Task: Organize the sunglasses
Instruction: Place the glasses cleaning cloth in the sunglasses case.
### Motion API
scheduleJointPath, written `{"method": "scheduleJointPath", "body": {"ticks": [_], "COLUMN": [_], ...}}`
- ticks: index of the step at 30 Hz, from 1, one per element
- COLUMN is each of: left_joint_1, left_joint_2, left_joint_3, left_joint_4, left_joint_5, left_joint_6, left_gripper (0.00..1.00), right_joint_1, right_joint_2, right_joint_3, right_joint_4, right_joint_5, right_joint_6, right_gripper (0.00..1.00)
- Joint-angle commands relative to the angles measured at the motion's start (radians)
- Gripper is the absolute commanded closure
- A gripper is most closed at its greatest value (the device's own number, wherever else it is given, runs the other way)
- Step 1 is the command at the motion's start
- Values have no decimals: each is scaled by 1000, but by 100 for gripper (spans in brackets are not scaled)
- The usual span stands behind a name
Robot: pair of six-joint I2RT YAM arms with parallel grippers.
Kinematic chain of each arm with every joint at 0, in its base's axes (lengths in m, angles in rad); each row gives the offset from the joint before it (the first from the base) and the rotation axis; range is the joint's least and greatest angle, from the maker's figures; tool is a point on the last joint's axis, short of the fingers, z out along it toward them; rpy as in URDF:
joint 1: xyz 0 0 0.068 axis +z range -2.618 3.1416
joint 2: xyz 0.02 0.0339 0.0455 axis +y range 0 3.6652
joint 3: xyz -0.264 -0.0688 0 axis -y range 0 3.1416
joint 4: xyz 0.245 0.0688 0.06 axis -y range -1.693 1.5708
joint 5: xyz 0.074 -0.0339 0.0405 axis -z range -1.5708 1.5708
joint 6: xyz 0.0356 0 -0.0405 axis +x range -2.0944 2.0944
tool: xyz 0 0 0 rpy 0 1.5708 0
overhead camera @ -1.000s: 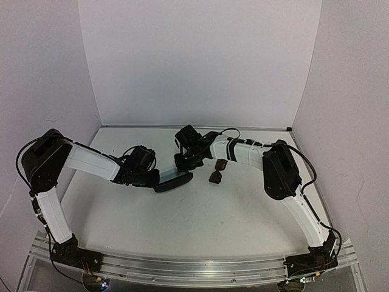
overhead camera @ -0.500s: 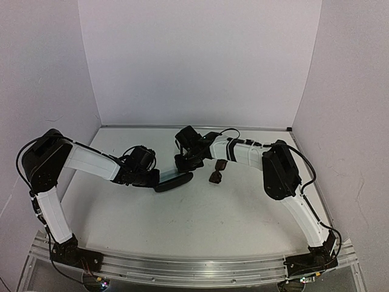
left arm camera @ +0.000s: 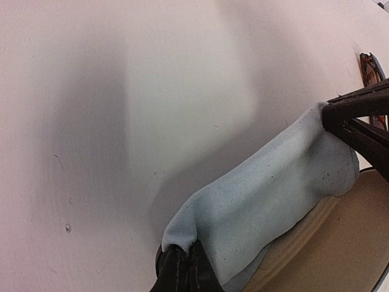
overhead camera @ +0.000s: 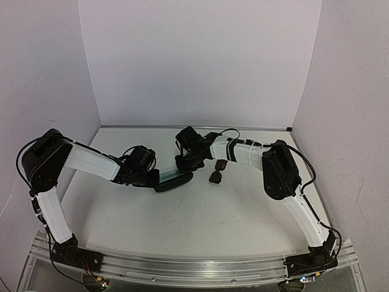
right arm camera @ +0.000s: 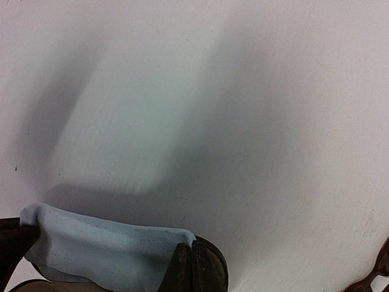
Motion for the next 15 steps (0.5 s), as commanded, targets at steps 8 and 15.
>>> {"method": "scheduleJointPath", "body": {"ticks": [8, 15], "left_joint_1": [7, 6], "left_joint_2": [3, -17], "left_joint_3": [4, -2], "left_joint_4": [-12, -13], "left_joint_5": [14, 14], "left_joint_6": [-10, -19], "left_gripper": [66, 64], "right_joint_1": [-10, -10], "right_joint_2": [-19, -40], "right_joint_3": [-4, -12], "right_joint_4": [7, 14], "right_joint_5": [16, 19], "right_joint_6": [-8, -9], "right_gripper": [53, 53]}}
